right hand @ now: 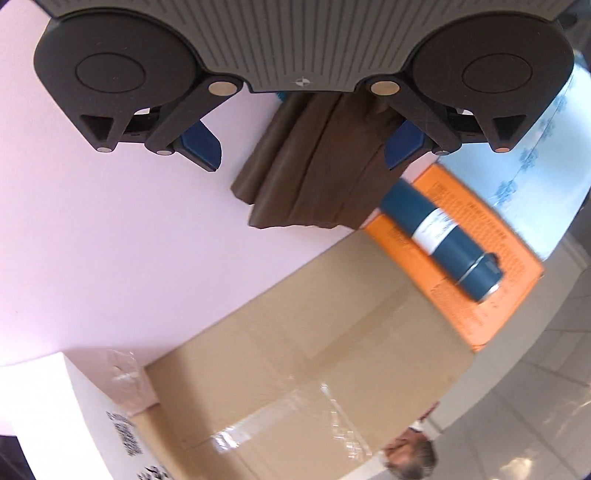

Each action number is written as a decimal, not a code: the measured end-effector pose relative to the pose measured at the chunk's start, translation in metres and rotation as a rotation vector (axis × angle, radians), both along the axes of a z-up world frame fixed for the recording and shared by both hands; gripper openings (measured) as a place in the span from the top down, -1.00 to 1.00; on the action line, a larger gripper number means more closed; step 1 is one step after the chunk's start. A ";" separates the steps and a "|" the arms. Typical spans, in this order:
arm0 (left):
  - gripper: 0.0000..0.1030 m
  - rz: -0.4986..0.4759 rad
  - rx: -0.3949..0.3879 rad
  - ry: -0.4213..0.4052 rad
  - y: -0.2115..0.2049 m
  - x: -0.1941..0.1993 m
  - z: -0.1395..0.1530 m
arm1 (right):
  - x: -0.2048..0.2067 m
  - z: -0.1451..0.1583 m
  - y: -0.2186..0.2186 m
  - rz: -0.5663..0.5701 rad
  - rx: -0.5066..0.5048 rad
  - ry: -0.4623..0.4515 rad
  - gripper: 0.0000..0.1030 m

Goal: Fold clothes

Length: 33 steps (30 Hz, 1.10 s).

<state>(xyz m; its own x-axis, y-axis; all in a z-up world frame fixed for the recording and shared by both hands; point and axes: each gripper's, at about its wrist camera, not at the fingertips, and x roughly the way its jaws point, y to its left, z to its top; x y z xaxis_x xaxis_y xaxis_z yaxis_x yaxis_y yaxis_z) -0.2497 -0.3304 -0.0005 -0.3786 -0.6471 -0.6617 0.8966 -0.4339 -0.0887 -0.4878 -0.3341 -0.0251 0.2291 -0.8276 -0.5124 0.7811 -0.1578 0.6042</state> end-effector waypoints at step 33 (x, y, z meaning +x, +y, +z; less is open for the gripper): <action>0.79 0.354 -0.246 0.045 -0.007 0.051 -0.003 | 0.051 -0.006 0.018 -0.015 -0.279 0.061 0.80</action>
